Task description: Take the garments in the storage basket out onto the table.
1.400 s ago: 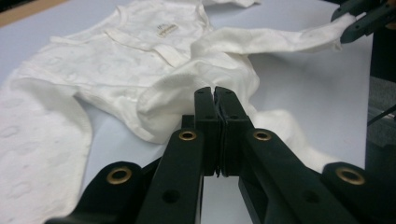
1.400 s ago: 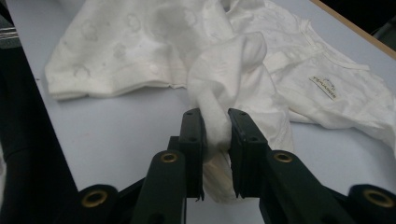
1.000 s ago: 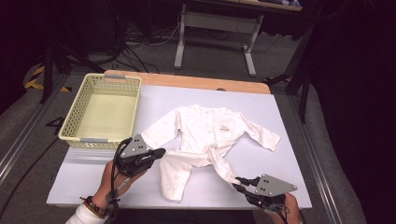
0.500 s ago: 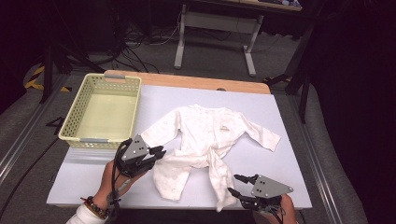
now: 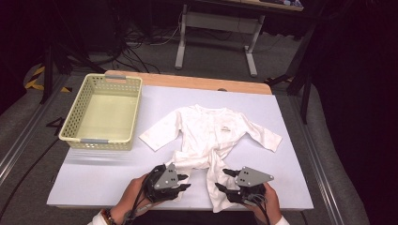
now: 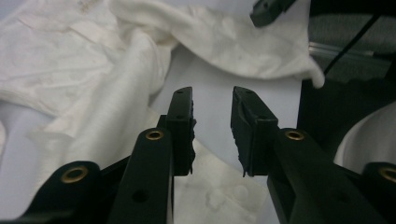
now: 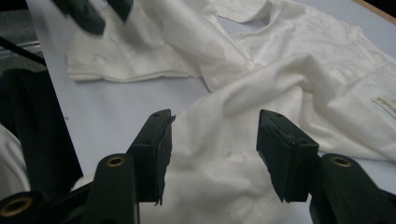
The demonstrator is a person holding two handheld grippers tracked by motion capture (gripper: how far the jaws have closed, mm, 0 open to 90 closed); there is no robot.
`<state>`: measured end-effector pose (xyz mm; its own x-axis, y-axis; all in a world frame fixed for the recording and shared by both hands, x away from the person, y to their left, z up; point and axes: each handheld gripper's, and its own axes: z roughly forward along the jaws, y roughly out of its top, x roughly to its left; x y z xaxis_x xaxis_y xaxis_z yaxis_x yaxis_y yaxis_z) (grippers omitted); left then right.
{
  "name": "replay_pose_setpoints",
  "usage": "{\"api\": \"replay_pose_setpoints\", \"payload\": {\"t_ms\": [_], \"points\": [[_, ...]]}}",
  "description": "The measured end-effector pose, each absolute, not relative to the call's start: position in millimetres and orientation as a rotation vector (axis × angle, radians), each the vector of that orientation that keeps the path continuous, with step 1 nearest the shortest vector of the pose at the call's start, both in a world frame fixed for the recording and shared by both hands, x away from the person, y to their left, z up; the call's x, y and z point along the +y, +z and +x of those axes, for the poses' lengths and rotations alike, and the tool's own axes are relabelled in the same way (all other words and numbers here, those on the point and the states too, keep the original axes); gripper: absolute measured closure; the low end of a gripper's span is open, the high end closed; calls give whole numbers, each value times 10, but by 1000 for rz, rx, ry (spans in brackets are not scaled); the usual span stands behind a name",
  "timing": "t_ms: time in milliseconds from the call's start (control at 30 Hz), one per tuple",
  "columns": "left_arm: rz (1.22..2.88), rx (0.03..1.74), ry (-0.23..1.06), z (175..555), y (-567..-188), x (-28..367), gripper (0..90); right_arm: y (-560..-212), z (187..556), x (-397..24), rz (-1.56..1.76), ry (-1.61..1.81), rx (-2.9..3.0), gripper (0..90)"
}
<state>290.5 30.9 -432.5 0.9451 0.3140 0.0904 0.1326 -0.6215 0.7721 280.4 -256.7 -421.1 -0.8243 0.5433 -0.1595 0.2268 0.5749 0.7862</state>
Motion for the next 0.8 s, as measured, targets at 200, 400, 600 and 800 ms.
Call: {"api": "replay_pose_setpoints", "payload": {"t_ms": [200, 400, 600, 800], "points": [[2301, 360, 241, 3001, -4531, 236, 598, -4302, 2965, -2365, 668, 1076, 2439, 450], [2303, 410, 232, 3080, -4621, 245, 664, -4381, 3070, -2313, 698, 995, 2431, 736], [2293, 437, 229, 3104, -4621, 261, 853, -4272, 3013, -2467, 702, 1046, 2370, 872], [2297, 407, 216, 3099, -4612, 271, 882, -4045, 2922, -2771, 749, 1136, 2246, 880]]}}
